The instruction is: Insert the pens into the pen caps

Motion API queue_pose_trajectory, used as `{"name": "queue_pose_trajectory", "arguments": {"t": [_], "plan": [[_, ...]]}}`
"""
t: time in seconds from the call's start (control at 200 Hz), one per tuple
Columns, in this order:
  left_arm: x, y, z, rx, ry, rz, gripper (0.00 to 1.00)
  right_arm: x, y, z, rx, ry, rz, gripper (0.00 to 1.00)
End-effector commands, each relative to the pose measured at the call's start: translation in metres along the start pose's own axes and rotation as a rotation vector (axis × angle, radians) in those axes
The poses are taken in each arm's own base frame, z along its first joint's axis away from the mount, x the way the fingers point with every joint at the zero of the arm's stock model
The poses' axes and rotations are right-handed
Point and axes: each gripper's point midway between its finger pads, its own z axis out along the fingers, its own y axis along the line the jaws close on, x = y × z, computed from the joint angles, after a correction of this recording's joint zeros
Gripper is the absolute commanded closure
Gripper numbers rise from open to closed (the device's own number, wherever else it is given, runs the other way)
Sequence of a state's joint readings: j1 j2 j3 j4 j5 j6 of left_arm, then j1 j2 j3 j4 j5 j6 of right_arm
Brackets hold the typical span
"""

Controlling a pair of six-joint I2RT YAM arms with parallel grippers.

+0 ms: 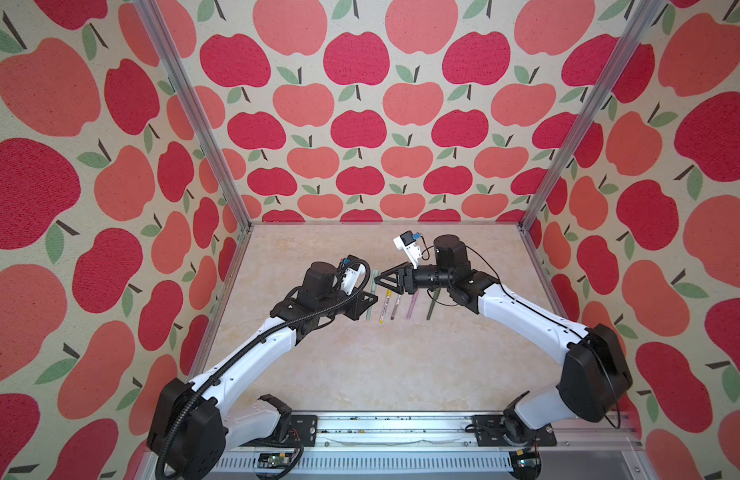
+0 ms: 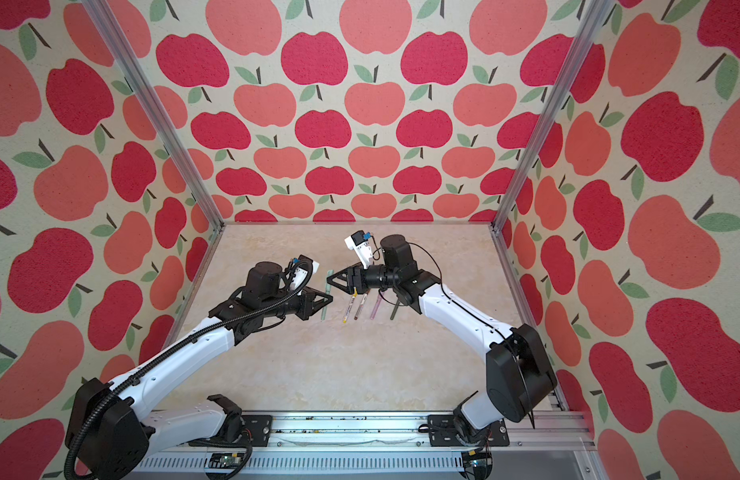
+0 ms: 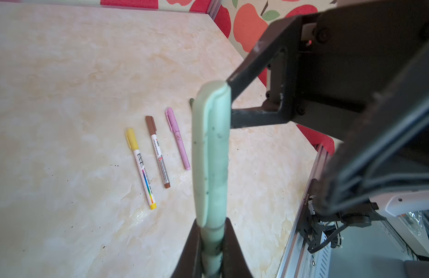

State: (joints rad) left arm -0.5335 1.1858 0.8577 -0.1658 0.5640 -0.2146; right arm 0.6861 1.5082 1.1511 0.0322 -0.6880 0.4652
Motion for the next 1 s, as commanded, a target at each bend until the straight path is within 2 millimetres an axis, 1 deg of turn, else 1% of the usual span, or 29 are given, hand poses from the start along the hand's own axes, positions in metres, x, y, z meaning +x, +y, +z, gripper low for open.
{"name": "queue_pose_trajectory", "arguments": {"t": [0.0,0.145,0.23,0.365,0.595,0.705,0.81,0.891,0.996], "plan": [[0.004,-0.016,-0.003,0.047,0.040,0.081,1.00,-0.009,0.001,-0.007,0.042,0.005,-0.053,0.42],[0.007,-0.021,-0.004,0.055,0.042,0.111,1.00,-0.008,-0.001,-0.006,0.047,0.013,-0.048,0.42],[0.007,-0.021,-0.004,0.052,0.035,0.122,1.00,-0.008,0.000,-0.004,0.037,0.015,-0.038,0.45],[0.003,-0.020,-0.004,0.042,0.020,0.130,1.00,-0.007,0.000,-0.001,0.015,0.023,-0.019,0.53],[-0.003,-0.014,0.000,0.016,-0.008,0.124,1.00,-0.002,0.000,0.003,-0.007,0.036,0.005,0.71],[-0.011,-0.011,0.000,-0.013,-0.045,0.128,1.00,0.000,-0.001,0.005,-0.011,0.042,0.011,0.80],[-0.023,-0.004,-0.003,-0.059,-0.101,0.133,1.00,0.003,-0.003,0.007,-0.014,0.051,0.019,0.86],[-0.034,-0.001,-0.006,-0.086,-0.147,0.150,1.00,0.007,-0.005,0.009,-0.013,0.058,0.028,0.88],[-0.048,-0.002,-0.008,-0.099,-0.199,0.202,1.00,0.014,-0.010,0.012,-0.011,0.075,0.047,0.89]]}}
